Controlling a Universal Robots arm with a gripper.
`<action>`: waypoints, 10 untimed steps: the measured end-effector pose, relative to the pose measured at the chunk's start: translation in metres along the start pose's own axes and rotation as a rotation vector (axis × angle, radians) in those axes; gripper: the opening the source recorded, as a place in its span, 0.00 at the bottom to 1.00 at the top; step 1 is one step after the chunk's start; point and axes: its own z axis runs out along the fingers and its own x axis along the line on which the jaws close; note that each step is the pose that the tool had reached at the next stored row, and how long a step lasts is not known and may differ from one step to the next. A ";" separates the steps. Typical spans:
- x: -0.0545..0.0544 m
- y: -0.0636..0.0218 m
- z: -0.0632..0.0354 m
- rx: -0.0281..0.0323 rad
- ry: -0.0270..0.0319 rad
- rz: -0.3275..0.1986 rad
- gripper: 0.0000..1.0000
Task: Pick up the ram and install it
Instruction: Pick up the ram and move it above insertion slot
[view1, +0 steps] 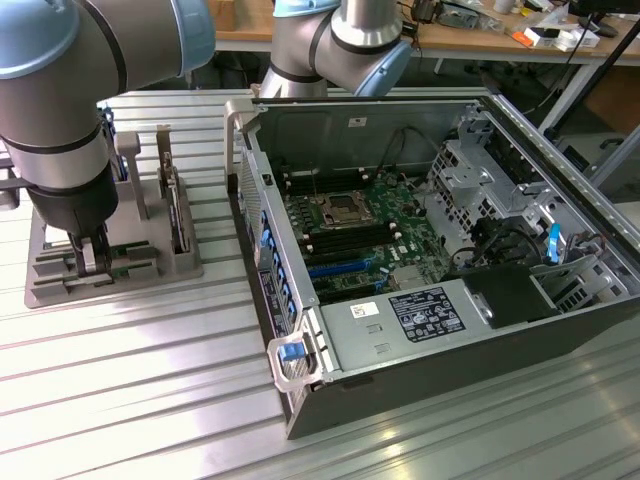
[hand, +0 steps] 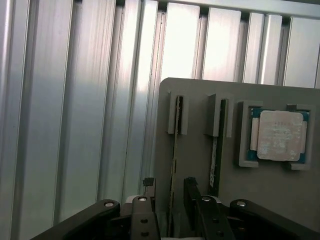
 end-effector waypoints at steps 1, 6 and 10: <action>0.000 0.0000 0.0002 -0.0001 0.0001 0.000 0.36; 0.000 -0.0001 0.0005 0.0001 0.0000 0.000 0.36; 0.000 -0.0001 0.0005 0.0000 0.0000 0.000 0.22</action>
